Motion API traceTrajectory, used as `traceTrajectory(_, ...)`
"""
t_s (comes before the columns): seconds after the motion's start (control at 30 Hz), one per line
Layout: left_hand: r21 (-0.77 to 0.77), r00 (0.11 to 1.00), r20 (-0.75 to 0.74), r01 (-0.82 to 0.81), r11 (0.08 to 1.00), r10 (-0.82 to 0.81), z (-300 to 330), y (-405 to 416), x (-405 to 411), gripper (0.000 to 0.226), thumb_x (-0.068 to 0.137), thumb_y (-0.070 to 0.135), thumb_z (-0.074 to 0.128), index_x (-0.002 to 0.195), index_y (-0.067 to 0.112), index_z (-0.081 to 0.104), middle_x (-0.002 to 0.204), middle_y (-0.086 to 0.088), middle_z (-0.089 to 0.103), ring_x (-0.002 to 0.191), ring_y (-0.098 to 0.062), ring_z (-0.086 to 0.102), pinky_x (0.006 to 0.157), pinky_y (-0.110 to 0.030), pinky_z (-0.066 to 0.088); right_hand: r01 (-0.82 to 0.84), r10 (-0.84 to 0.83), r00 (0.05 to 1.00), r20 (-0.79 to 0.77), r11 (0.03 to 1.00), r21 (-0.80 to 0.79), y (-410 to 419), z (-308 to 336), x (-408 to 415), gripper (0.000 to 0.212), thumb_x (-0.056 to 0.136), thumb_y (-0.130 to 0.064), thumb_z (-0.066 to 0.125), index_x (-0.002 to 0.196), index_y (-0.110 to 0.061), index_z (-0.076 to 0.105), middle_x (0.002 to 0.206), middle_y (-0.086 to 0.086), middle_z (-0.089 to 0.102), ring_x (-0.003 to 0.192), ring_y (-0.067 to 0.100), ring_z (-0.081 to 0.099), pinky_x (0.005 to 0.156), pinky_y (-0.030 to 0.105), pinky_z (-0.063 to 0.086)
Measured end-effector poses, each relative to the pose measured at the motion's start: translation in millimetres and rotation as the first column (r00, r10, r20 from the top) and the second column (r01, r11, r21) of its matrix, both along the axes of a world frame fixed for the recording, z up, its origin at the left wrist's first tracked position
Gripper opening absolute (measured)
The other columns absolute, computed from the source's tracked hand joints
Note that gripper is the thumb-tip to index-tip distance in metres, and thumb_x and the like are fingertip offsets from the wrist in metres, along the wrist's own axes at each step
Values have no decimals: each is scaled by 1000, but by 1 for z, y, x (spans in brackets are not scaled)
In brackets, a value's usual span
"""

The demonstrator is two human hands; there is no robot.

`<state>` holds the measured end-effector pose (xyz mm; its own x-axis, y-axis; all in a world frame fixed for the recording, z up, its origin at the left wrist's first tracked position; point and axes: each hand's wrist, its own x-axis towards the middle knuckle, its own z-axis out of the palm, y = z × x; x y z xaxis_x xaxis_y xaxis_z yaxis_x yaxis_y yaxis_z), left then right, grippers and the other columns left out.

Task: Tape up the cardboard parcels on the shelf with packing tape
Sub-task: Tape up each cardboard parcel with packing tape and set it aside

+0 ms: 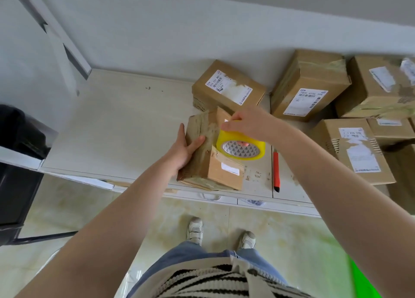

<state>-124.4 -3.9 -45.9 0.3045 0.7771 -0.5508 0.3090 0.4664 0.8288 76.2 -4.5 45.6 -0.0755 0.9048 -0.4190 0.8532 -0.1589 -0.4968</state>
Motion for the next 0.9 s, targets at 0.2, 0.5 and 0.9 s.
traceTrajectory(0.2, 44, 988, -145, 68, 997, -61, 11, -5, 6, 78, 78, 87, 36, 144, 64, 2, 151, -3, 31, 126, -25, 41, 103, -41, 37, -33, 32, 999, 43, 999, 8, 3, 1, -21, 63, 91, -59, 52, 54, -9, 50, 49, 5, 55, 43, 14, 37, 50, 27, 35)
traceTrajectory(0.5, 12, 992, -125, 35, 999, -33, 3, -4, 2, 100, 57, 90, 53, 142, 68, 4, 130, -2, 34, 126, -33, 43, 108, -54, 39, -81, 80, 989, 121, 997, -3, -3, 4, -3, 54, 91, -55, 57, 62, -11, 44, 52, 2, 38, 47, 14, 29, 48, 26, 25)
traceTrajectory(0.9, -131, 988, 133, -65, 989, 83, -18, 7, -28, 68, 94, 52, 57, 151, 50, 21, 147, 6, 50, 121, -17, 58, 93, -38, 52, 102, -109, 952, 286, 994, 41, -19, -14, -8, 55, 80, -75, 55, 63, -24, 42, 63, -8, 46, 57, 11, 44, 51, 27, 31)
